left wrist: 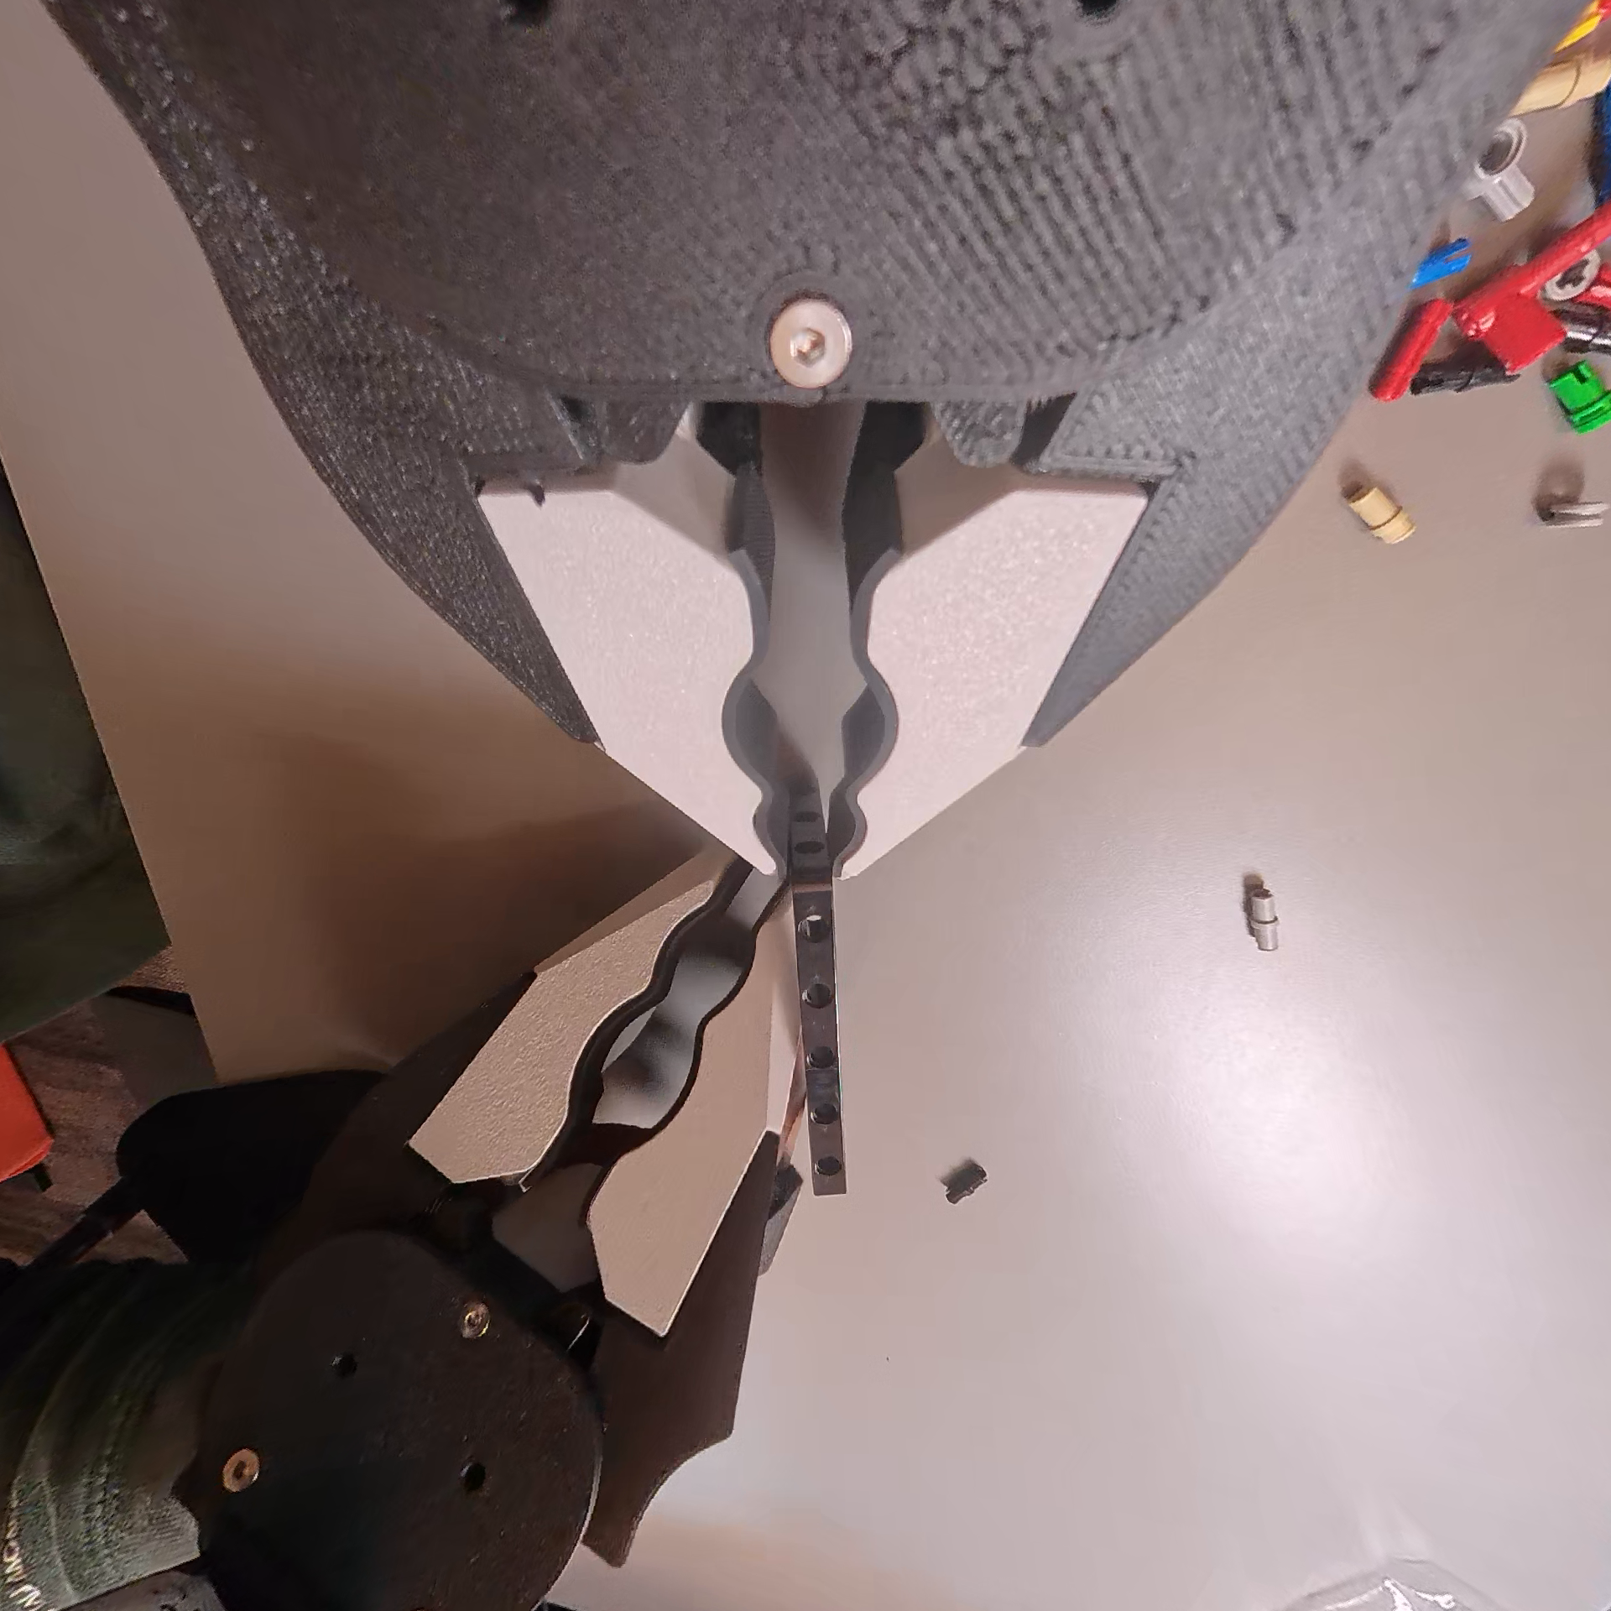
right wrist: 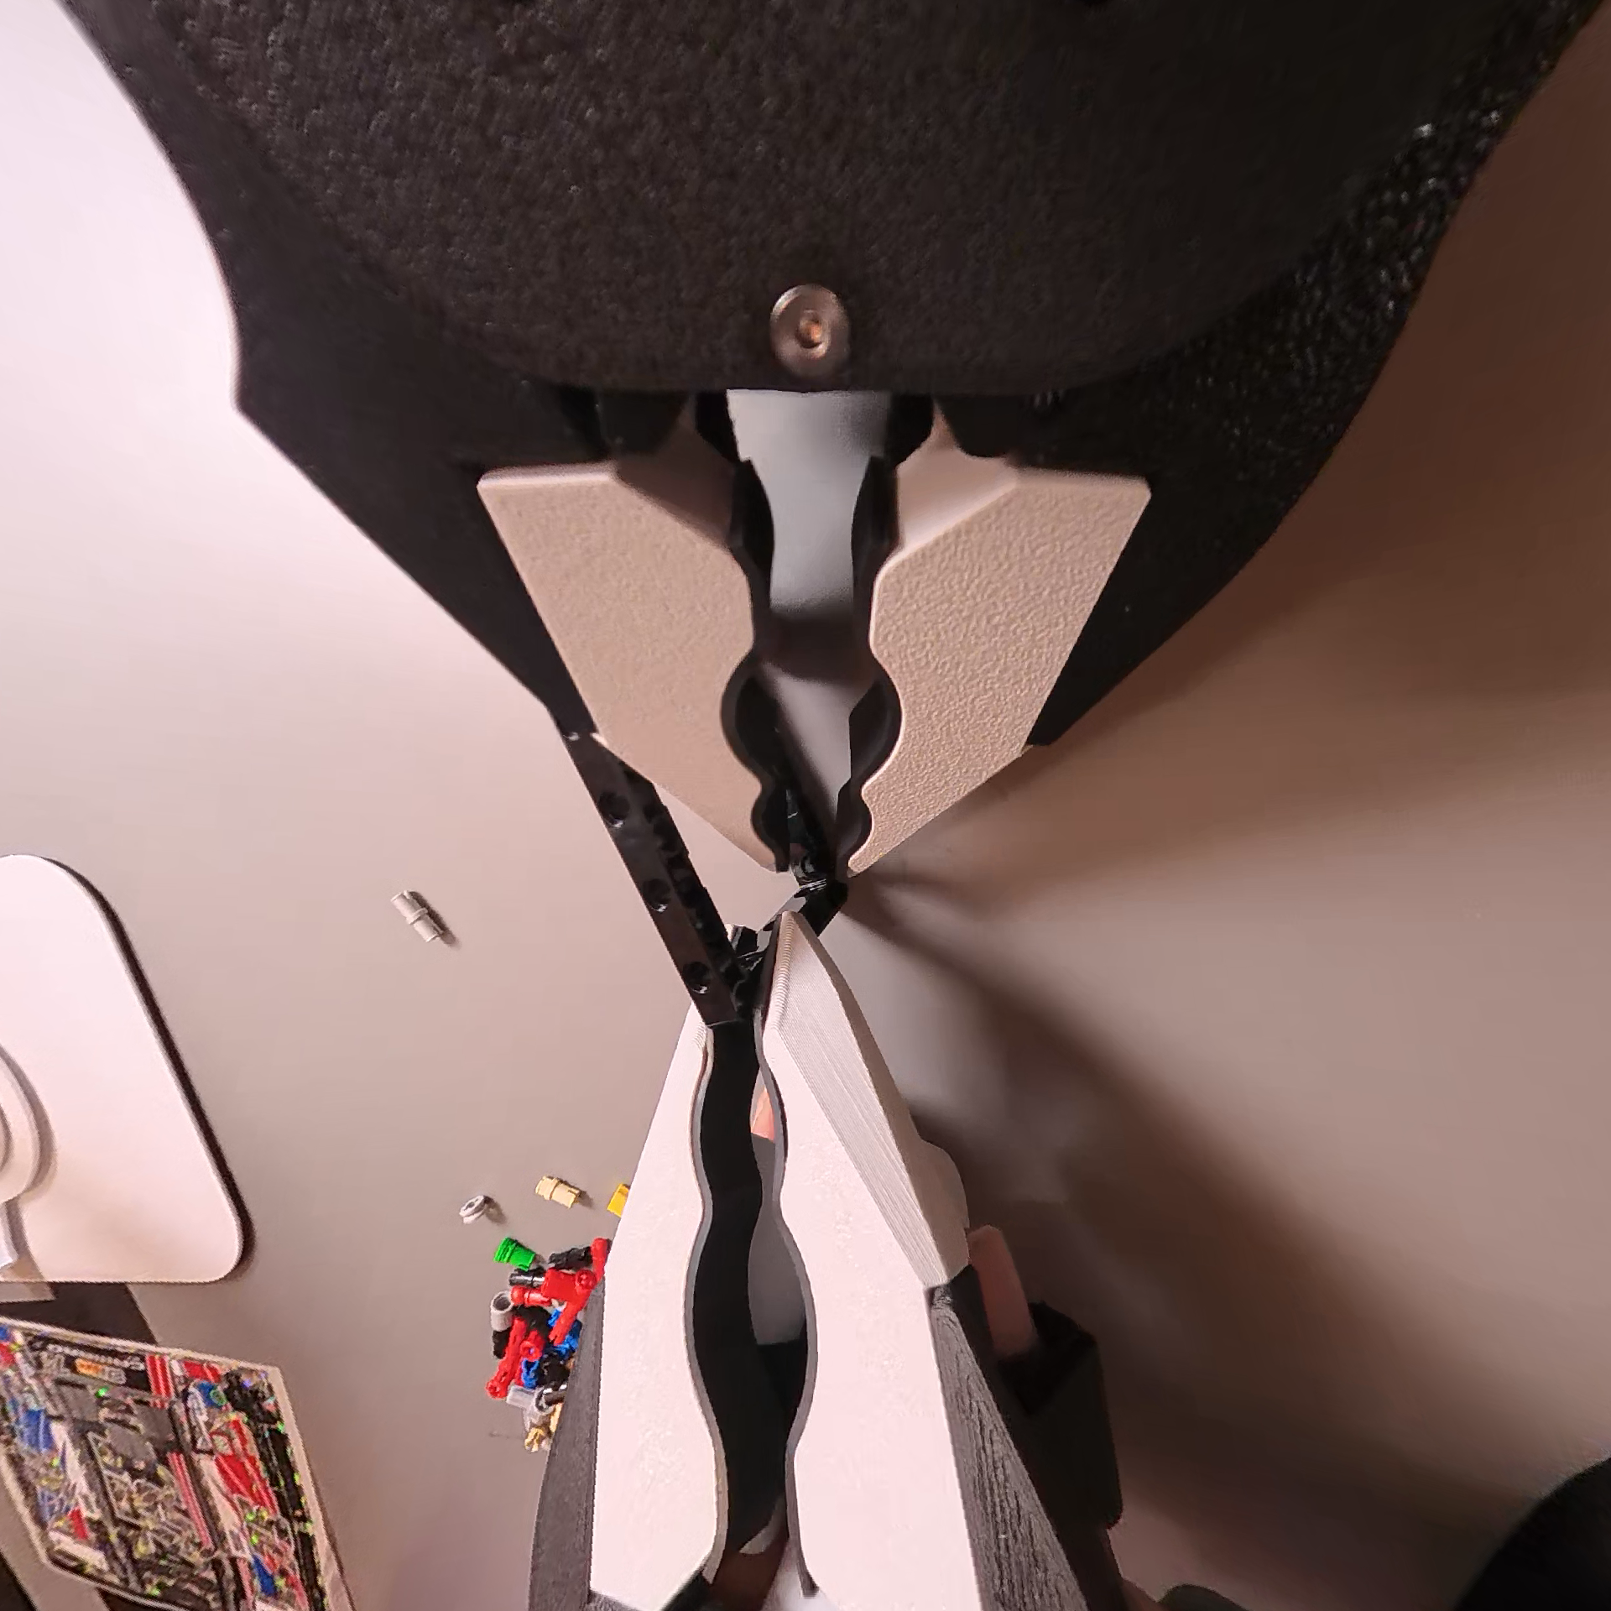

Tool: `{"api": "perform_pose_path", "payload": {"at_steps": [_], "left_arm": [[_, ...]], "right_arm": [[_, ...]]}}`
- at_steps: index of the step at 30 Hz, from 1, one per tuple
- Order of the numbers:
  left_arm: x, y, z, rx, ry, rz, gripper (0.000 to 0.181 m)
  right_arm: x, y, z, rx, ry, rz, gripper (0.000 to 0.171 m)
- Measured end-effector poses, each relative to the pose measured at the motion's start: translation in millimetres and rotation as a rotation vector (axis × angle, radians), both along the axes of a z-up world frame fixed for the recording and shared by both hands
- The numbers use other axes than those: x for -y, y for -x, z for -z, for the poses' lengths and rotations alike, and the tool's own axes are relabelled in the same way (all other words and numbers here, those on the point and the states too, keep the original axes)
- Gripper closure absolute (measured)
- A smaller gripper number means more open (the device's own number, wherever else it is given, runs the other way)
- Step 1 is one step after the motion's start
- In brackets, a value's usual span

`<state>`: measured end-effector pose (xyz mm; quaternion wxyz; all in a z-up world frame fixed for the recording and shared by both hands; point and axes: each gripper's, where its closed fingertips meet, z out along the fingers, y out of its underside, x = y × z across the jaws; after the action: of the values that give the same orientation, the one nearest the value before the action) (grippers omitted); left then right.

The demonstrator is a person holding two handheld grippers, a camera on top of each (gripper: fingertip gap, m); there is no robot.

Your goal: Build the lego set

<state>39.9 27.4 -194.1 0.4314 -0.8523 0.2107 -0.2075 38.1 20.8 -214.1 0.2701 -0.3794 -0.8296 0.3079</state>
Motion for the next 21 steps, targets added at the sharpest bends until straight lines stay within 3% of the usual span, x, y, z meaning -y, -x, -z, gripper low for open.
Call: {"api": "perform_pose_path", "payload": {"at_steps": [10, 21], "left_arm": [[0.1, -0.6, -0.1, 0.003, 0.0, 0.003, 0.175], [0.4, -0.6, 0.2, -0.005, 0.003, 0.004, 0.175]], "right_arm": [[-1.3, -0.8, -4.3, -0.016, -0.036, -0.006, 0.169], [-0.4, -1.7, -2.7, 0.186, -0.242, -0.085, 0.17]]}}
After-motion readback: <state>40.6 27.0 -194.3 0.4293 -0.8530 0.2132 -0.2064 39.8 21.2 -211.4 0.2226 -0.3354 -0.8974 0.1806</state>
